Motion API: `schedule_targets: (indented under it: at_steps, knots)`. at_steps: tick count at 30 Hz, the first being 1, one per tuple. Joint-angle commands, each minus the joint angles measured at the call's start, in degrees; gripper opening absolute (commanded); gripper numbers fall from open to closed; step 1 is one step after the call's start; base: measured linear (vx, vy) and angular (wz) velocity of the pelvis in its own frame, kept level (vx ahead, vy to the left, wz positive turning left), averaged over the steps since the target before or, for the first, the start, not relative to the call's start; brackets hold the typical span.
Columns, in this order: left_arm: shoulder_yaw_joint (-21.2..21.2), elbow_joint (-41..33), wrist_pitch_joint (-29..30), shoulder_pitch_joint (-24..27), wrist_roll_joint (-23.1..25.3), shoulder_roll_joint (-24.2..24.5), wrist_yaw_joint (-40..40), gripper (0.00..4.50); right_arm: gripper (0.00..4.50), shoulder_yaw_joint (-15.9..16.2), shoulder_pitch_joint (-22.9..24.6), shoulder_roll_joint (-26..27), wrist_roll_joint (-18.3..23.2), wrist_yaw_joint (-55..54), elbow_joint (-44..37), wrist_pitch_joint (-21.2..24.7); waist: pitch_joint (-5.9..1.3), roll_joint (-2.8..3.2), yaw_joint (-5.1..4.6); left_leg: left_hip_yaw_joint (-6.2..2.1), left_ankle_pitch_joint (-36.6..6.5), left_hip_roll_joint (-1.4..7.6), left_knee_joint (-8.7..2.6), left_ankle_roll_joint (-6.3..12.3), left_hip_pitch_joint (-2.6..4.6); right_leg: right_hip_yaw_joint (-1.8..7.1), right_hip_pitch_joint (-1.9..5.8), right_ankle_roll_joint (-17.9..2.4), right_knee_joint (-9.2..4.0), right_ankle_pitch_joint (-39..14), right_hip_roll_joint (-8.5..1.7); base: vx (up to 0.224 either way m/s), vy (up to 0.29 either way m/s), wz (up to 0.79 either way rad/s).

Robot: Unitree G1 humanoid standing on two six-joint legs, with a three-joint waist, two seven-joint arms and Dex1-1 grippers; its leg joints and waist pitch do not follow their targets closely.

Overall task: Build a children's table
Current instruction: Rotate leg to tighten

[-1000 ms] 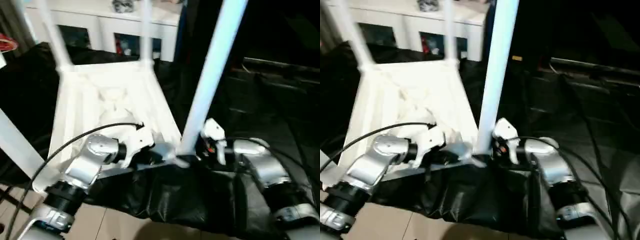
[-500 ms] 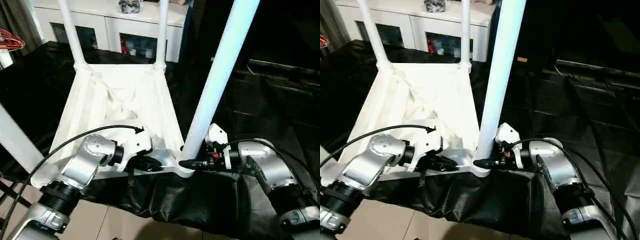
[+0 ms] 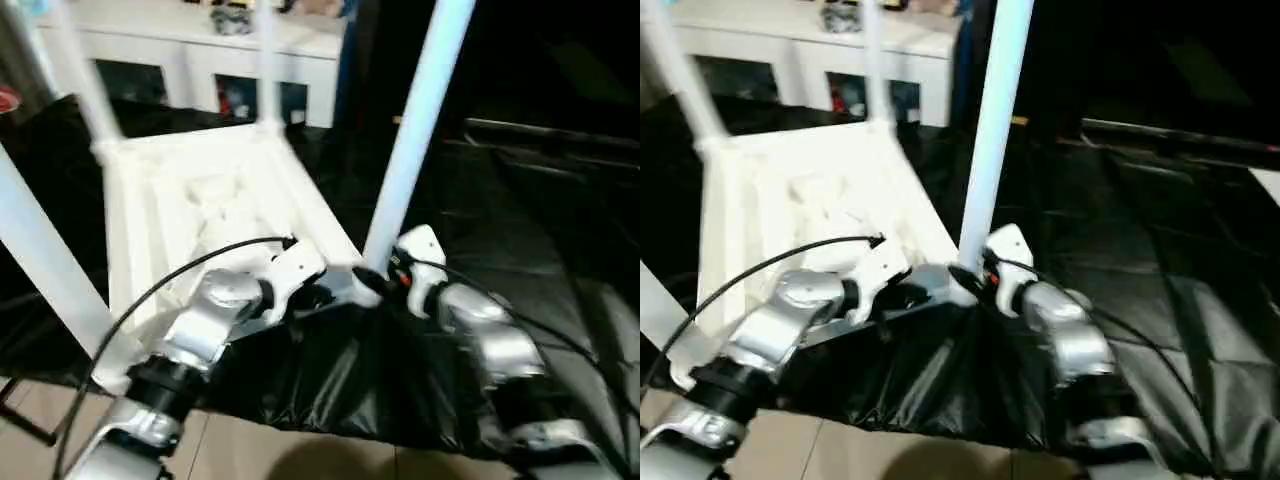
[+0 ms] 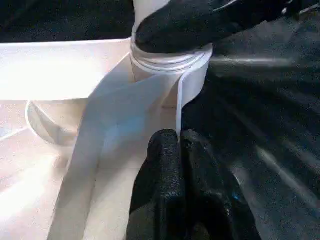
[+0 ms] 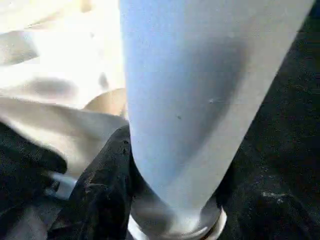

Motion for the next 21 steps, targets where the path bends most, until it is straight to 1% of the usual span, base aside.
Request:
schedule_targets:
  at_steps: [1, 2, 3, 4, 5, 6, 8, 9, 10, 11, 12, 13, 14, 15, 16, 18, 19, 21]
  knots:
    - [-4.1, -0.9, -1.0, -1.9, -0.9, -5.7, 0.3, 0.00, 1.99, 5.9, -0.4, 5.9, -0.8, 1.1, 2.6, 0.7, -2.85, 0.77, -0.30, -2.64, -24.4, 2.96, -4.81, -1.31, 0.69, 2.90, 1.26, -5.9, -5.77, -29.6, -5.06, 0.000, 0.000, 0.00]
    - [-4.2, -1.0, -1.0, -1.8, -0.9, -5.8, 0.3, 0.00, 1.99, 5.6, -0.4, 6.3, 0.1, 1.9, 2.3, 0.8, -2.79, 0.78, -0.43, -2.60, -24.7, 2.93, -4.78, -1.13, 0.70, 2.98, 1.26, -6.2, -5.77, -28.9, -5.07, 0.000, 0.000, 0.00]
    - [-4.2, -1.0, -1.0, -1.8, -0.9, -5.8, 0.2, 0.00, 2.55, 5.5, -0.4, 6.3, 0.1, 1.9, 2.2, 0.8, -2.79, 0.75, -0.39, -2.52, -24.7, 2.91, -4.76, -1.01, 0.76, 3.06, 1.18, -6.3, -5.77, -28.7, -5.05, 0.000, 0.000, 0.00]
    - [-4.2, -1.4, -1.3, -1.5, -1.2, -5.2, -0.3, 0.00, 2.69, 5.6, 0.1, 6.3, 1.1, 4.1, 0.8, 1.2, -2.82, 0.65, -0.33, -2.42, -24.4, 2.89, -4.73, -0.75, 0.84, 3.24, 1.12, -6.8, -5.69, -28.0, -5.10, 0.000, 0.000, 0.00]
    - [-4.2, -1.4, -1.4, -1.4, -1.3, -5.0, -0.5, 0.00, 2.68, 5.7, 0.2, 6.1, 1.3, 4.6, 0.5, 1.5, -2.78, 0.72, -0.30, -2.37, -24.0, 2.92, -4.80, -0.59, 0.74, 3.34, 1.15, -7.1, -5.59, -27.4, -5.07, 0.000, 0.000, 0.00]
    - [-3.9, -1.8, -2.4, -1.1, -1.8, -4.1, -1.7, 0.00, 2.88, 6.1, 0.7, 5.0, 1.5, 6.7, -0.5, 1.7, -2.87, 0.54, -0.31, -2.32, -23.7, 2.96, -4.80, -0.46, 0.69, 3.42, 1.22, -7.4, -5.48, -26.6, -5.05, 0.000, 0.000, 0.00]
    - [-3.8, -2.0, -3.0, -0.9, -2.1, -3.6, -2.4, 0.00, 2.88, 6.3, 0.9, 4.4, 1.4, 7.5, -0.8, 1.6, -2.91, 0.64, -0.13, -2.23, -22.5, 3.01, -4.84, -0.26, 0.59, 3.59, 1.30, -7.8, -5.29, -25.0, -5.11, 0.000, 0.000, 0.00]
    - [-3.3, -2.4, -5.2, -0.4, -2.8, -2.2, -4.4, 0.00, 3.04, 7.0, 1.3, 2.3, 1.4, 10.5, -1.7, 1.5, -3.03, 0.58, -0.01, -2.16, -21.6, 3.00, -4.78, 0.07, 0.51, 3.66, 1.49, -8.2, -5.15, -23.7, -5.11, 0.000, 0.000, 0.00]
    - [-3.2, -2.5, -5.2, -0.3, -2.9, -2.0, -4.7, 0.00, 3.14, 7.1, 1.4, 2.0, 1.4, 11.0, -1.7, 1.4, -3.07, 0.59, 0.02, -2.06, -21.0, 3.04, -4.78, 0.22, 0.45, 3.77, 1.52, -8.5, -4.99, -22.7, -5.12, 0.000, 0.000, 0.00]
    - [-3.0, -2.7, -5.2, -0.1, -3.1, -1.7, -5.1, 0.00, 3.14, 7.3, 1.4, 1.4, 1.4, 11.8, -1.8, 1.2, -3.10, 0.58, 0.03, -1.98, -20.3, 3.07, -4.78, 0.37, 0.41, 3.84, 1.54, -8.9, -4.87, -21.6, -5.13, 0.000, 0.000, 0.00]
    - [-2.6, -3.0, -6.0, 0.3, -3.5, -0.7, -6.6, 0.00, 3.14, 7.8, 1.5, -0.3, 1.7, 14.8, -2.2, 1.0, -3.26, 0.53, 0.14, -1.83, -18.1, 3.09, -4.71, 0.97, 0.25, 3.89, 1.84, -10.1, -4.43, -18.3, -5.04, 0.000, 0.000, 0.00]
    - [-2.3, -3.3, -6.0, 0.5, -4.0, -0.2, -7.5, 0.00, 3.14, 8.1, 1.7, -1.5, 1.9, 16.9, -2.8, 0.5, -3.34, 0.50, 0.18, -1.76, -17.2, 3.10, -4.64, 1.23, 0.17, 3.95, 1.97, -10.5, -4.25, -17.2, -5.08, 0.000, 0.000, 0.00]
    - [-2.2, -3.5, -5.9, 0.7, -4.3, 0.1, -8.1, 0.00, 3.14, 8.3, 1.8, -2.2, 2.1, 18.4, -3.2, 0.2, -3.42, 0.47, 0.31, -1.62, -15.3, 3.12, -4.54, 1.76, 0.12, 4.02, 2.07, -11.2, -4.00, -15.1, -5.08, 0.000, 0.000, 0.00]
    - [-2.2, -3.8, -6.8, 1.0, -4.9, 0.9, -9.9, 0.00, 3.14, 8.7, 1.9, -3.7, 2.4, 21.2, -3.8, -0.2, -3.47, 0.44, 0.33, -1.50, -14.5, 3.08, -4.45, 2.00, 0.10, 4.06, 2.10, -11.6, -3.84, -14.1, -5.08, 0.000, 0.000, 0.00]
    - [-2.2, -4.1, -7.0, 1.2, -5.4, 1.5, -11.3, 0.00, 3.14, 9.0, 2.0, -4.9, 2.6, 23.4, -4.4, -0.6, -3.55, 0.44, 0.55, -1.41, -13.1, 2.98, -4.28, 2.66, 0.07, 4.02, 2.30, -12.0, -3.73, -13.0, -5.09, 0.000, 0.000, 0.00]
    - [-2.3, -4.4, -7.5, 1.5, -5.9, 2.3, -12.8, 0.00, 3.14, 9.2, 2.2, -6.3, 2.9, 25.9, -4.8, -0.9, -3.61, 0.35, 0.71, -1.30, -11.2, 3.06, -4.21, 3.54, -0.08, 4.09, 2.43, -12.6, -3.47, -11.4, -5.05, 0.000, 0.000, 0.00]
    - [-2.4, -4.6, -8.7, 1.7, -6.2, 3.4, -14.7, 0.00, 3.14, 9.6, 2.5, -8.3, 3.2, 30.4, -5.6, -1.3, -3.86, 0.39, 1.28, -1.25, -8.7, 3.09, -4.07, 4.43, -0.08, 4.06, 2.70, -13.1, -3.10, -8.9, -5.01, 0.000, 0.000, 0.00]
    - [-2.4, -4.7, -9.2, 1.8, -6.5, 3.9, -15.5, 0.00, 3.14, 9.8, 2.6, -9.2, 3.4, 32.4, -6.0, -1.6, -3.89, 0.42, 1.63, -1.14, -7.2, 3.18, -4.04, 4.97, -0.03, 4.11, 2.61, -13.7, -2.71, -6.3, -4.89, 0.000, 0.000, 0.00]
